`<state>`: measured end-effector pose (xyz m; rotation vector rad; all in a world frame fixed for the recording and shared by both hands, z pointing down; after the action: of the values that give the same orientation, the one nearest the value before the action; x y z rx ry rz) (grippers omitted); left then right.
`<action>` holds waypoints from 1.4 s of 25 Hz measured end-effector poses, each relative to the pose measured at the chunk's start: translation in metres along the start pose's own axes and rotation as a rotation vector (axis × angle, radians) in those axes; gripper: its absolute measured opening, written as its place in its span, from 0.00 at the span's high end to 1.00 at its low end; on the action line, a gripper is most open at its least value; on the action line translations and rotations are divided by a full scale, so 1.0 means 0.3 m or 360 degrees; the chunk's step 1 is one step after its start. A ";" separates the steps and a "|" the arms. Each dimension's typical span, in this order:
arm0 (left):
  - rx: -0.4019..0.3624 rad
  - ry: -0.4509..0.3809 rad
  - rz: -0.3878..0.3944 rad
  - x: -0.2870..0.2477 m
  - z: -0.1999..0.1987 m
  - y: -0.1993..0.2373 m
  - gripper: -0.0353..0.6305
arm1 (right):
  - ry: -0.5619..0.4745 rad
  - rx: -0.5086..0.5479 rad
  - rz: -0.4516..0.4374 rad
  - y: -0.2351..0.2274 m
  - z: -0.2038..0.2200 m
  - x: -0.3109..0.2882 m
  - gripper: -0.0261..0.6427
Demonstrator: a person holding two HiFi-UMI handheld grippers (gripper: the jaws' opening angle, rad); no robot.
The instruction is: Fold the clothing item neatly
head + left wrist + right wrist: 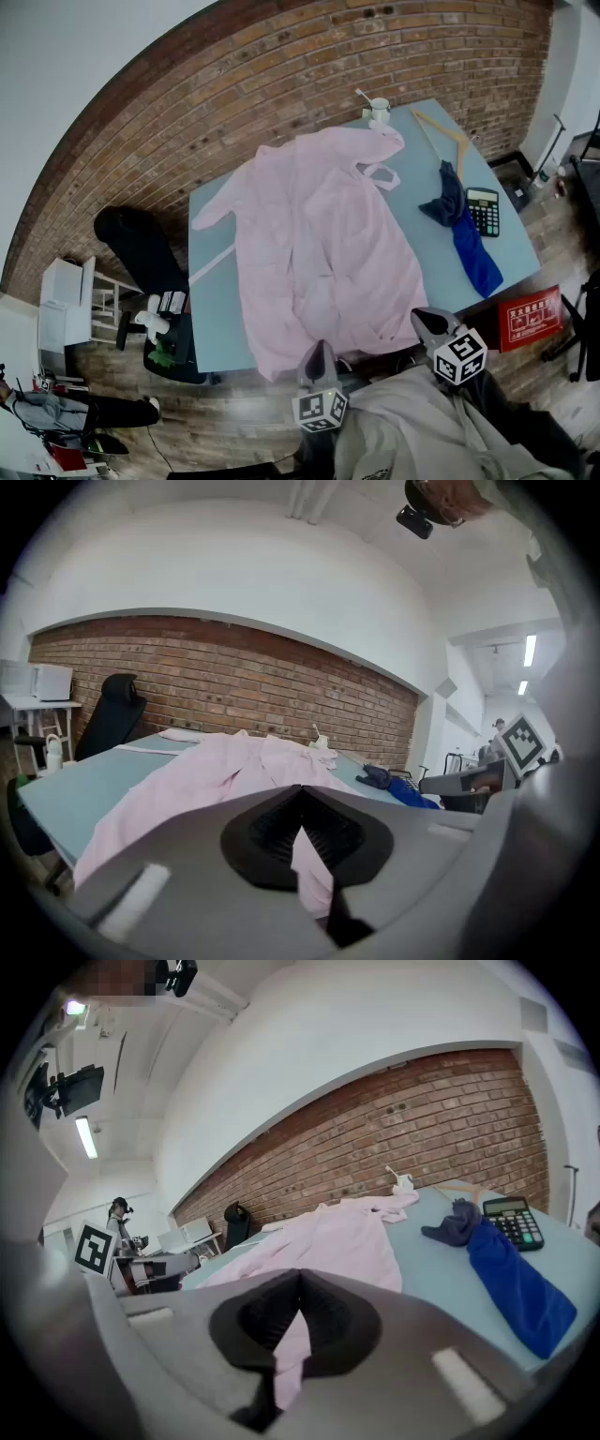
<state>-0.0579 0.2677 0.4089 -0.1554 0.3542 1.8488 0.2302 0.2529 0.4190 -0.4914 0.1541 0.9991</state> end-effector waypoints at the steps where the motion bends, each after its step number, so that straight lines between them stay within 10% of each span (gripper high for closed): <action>1: -0.0001 0.0002 -0.0002 0.006 0.002 0.001 0.94 | 0.0002 0.0001 -0.0005 0.005 0.001 0.000 0.96; 19: 0.0012 0.0039 0.0023 0.041 0.040 0.023 0.94 | -0.0048 0.0020 0.0021 0.059 0.016 0.019 0.96; 35: -0.0126 0.0052 0.0317 -0.079 -0.129 0.389 0.94 | -0.0093 0.0237 0.0183 0.343 -0.142 -0.296 0.96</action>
<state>-0.1644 0.2028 0.3979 -0.2109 0.3288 2.0602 0.1003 0.2105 0.3786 -0.3200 0.2048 1.1044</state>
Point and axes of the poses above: the fingertips, and each gripper's own axes: x backward along the fingers, y to its left, z out of its underside, the point moved 8 cm from there along x, backward along the fingers, and after that the axes turned 1 degree about -z, right-handed, at the moved point
